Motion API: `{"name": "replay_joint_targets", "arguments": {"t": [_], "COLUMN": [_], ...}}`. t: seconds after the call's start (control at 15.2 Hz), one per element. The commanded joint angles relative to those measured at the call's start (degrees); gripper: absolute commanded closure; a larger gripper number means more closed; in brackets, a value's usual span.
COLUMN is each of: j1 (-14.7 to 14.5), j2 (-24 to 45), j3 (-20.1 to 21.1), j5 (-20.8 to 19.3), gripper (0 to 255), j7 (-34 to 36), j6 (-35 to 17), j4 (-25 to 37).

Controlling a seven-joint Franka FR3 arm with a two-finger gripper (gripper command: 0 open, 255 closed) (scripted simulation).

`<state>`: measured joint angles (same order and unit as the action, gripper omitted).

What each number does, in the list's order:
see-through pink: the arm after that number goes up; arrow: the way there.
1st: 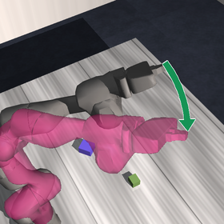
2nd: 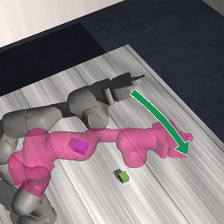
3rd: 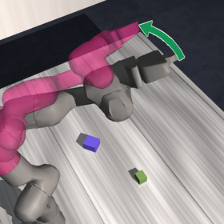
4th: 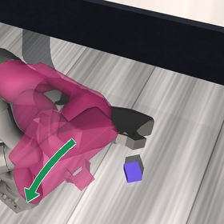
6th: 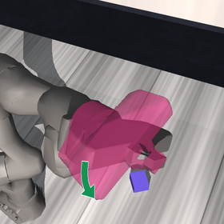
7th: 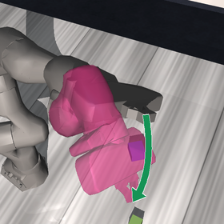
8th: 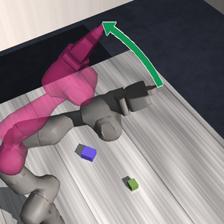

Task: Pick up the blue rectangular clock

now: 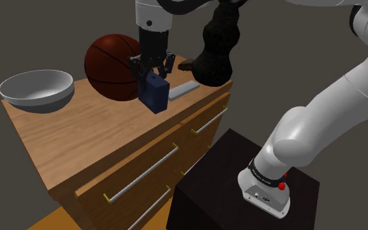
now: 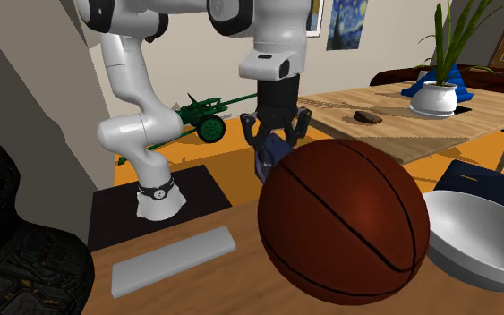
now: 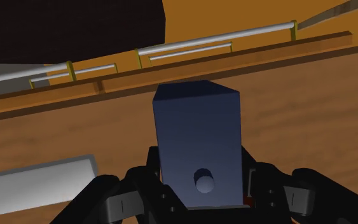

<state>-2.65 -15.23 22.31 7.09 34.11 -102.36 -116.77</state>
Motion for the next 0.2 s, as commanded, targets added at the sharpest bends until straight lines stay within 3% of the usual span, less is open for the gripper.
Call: {"name": "replay_joint_targets", "arguments": {"t": [0.0,0.13], "j1": [0.04,0.04], "j2": [-0.07,-0.07], "j3": [-0.09,-0.1], "j5": [-0.05,-0.05], "gripper": [255,255], "j7": [0.1,0.11], "j6": [1.86,1.97], "j4": [1.79,1.9]}}
